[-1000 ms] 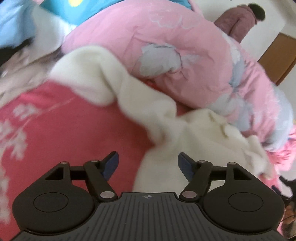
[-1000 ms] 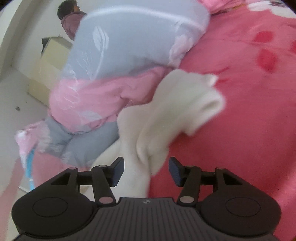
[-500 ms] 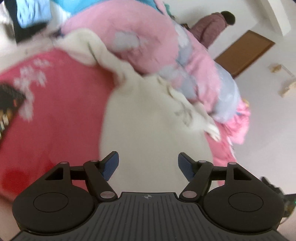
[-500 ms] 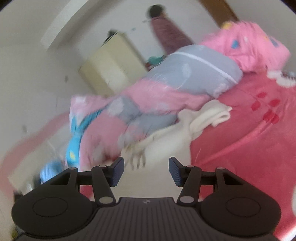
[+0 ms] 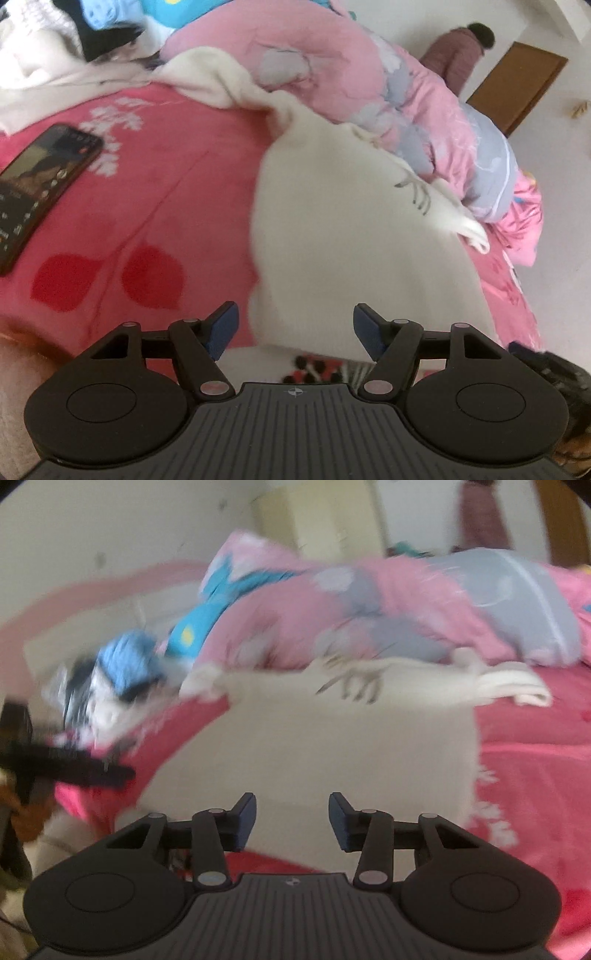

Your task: Fold clothes

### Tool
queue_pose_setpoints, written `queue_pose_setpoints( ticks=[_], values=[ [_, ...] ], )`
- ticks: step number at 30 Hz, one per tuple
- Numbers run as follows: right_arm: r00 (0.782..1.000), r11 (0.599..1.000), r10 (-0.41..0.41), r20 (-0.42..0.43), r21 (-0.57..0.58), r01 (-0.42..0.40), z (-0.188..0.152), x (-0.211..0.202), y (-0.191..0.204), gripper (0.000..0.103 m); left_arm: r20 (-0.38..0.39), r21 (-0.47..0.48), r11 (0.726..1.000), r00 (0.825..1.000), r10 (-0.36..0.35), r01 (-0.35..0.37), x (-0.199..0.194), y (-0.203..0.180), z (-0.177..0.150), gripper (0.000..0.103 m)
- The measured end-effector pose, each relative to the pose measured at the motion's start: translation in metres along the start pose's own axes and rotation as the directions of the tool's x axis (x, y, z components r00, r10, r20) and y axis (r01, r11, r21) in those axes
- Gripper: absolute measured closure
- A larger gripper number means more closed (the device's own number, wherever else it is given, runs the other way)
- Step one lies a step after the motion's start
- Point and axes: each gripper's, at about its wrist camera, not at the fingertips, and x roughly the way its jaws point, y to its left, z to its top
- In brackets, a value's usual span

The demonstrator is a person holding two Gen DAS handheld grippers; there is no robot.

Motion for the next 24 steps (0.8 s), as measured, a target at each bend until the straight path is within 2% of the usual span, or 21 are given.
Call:
queue_pose_setpoints(
  ticks=[3,6,8,12,14,15,16,18,24],
  values=[
    [0.998,0.992,-0.006,-0.067,-0.125,-0.003,-0.009,0.024,0.025,0.063,-0.005,-0.01,1.0,1.0,0.002,-0.002,0.001,0.007,0.0,0.036],
    [0.994,0.959,-0.037,-0.104,-0.283,0.006,-0.018,0.044,0.054,0.064,-0.004,-0.013,1.0,1.0,0.002,-0.002,0.003,0.012,-0.001,0.036],
    [0.992,0.917,-0.063,-0.107,-0.399,0.015,-0.025,0.055,0.074,0.065,0.0,-0.011,1.0,1.0,0.0,0.0,0.003,0.014,-0.002,0.036],
    [0.988,0.801,-0.118,-0.101,-0.598,0.034,-0.042,0.072,0.103,0.066,-0.001,-0.022,1.0,1.0,-0.01,0.01,0.004,0.019,-0.003,0.036],
    [0.985,0.743,-0.142,-0.095,-0.667,0.043,-0.049,0.08,0.113,0.073,-0.001,-0.027,1.0,1.0,-0.015,0.015,0.005,0.021,-0.003,0.036],
    [0.984,0.727,-0.15,-0.093,-0.686,0.046,-0.051,0.083,0.115,0.081,-0.001,-0.027,0.999,1.0,-0.019,0.019,0.005,0.023,-0.003,0.037],
    [0.984,0.722,-0.151,-0.092,-0.69,0.046,-0.051,0.085,0.115,0.09,-0.001,-0.026,0.999,1.0,-0.023,0.023,0.004,0.023,-0.003,0.037],
    [0.987,0.75,-0.136,-0.09,-0.66,0.043,-0.045,0.085,0.112,0.1,-0.002,-0.022,0.999,1.0,-0.031,0.031,0.003,0.024,-0.004,0.038],
    [0.994,0.861,-0.09,-0.07,-0.508,0.043,-0.015,0.076,0.095,0.102,0.005,0.016,0.998,0.998,-0.059,0.059,-0.002,0.024,-0.005,0.038]
  ],
)
